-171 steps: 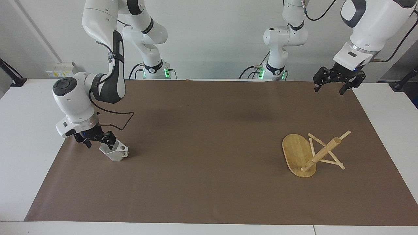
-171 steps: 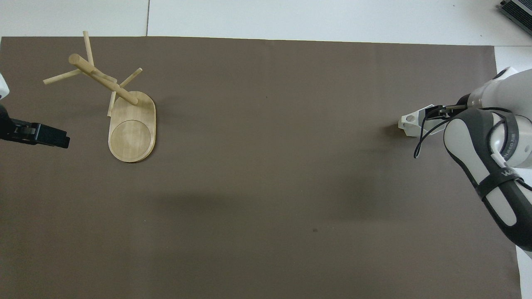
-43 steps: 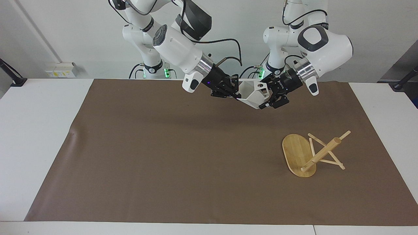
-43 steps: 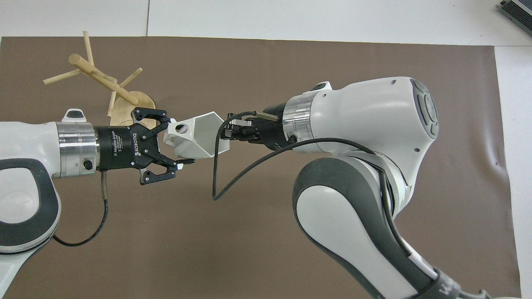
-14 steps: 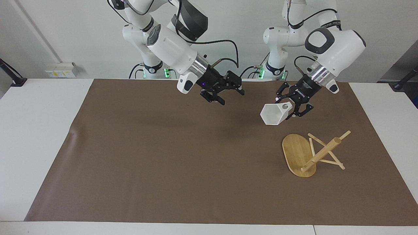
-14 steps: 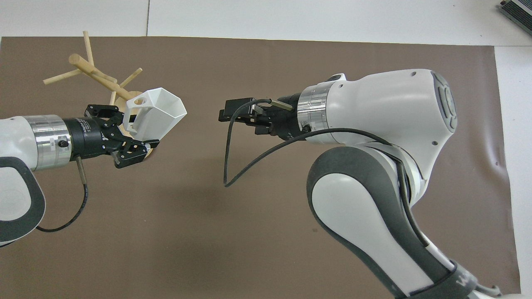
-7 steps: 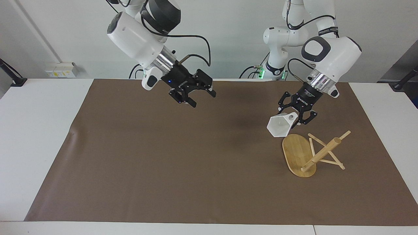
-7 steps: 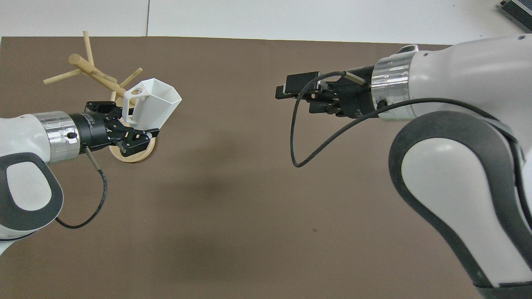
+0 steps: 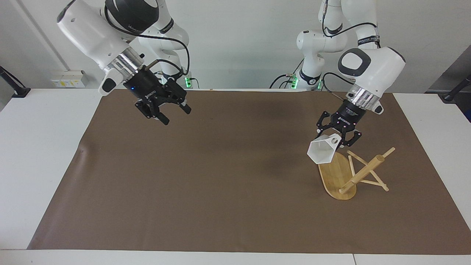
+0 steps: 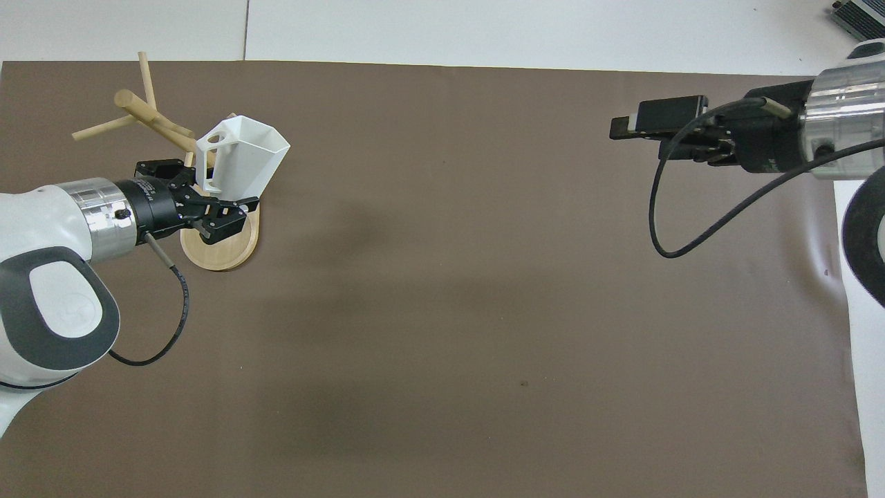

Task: Hang cup on rack
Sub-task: 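Release the cup with the right gripper and withdraw it, then move the cup with the left gripper onto a rack peg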

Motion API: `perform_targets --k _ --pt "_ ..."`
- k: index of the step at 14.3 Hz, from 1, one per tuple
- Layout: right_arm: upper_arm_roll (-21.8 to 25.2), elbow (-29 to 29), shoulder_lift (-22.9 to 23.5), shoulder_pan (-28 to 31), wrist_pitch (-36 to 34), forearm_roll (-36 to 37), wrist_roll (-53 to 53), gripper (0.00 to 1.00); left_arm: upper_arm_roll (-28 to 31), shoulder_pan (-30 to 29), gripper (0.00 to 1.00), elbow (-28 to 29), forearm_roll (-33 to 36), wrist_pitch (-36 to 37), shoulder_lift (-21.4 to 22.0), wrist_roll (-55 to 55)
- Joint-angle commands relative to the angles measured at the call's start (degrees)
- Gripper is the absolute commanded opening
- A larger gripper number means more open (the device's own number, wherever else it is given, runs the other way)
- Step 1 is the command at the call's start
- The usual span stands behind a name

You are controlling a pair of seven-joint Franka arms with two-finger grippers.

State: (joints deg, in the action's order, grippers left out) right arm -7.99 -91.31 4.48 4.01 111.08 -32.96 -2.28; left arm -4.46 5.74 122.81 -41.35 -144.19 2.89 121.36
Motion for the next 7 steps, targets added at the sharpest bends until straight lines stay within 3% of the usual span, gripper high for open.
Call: perform_targets --k 1,7 --pt "2.1 0.0 -0.8 -0.1 -2.4 5.7 3.1 1.0 0.2 0.3 0.0 -0.6 1.3 -3.2 -1.3 1.9" --pt "7.2 -0.8 -2.2 0.3 -8.4 19.0 9.2 1.0 0.2 0.1 0.0 -2.6 1.3 -6.5 -4.1 4.0"
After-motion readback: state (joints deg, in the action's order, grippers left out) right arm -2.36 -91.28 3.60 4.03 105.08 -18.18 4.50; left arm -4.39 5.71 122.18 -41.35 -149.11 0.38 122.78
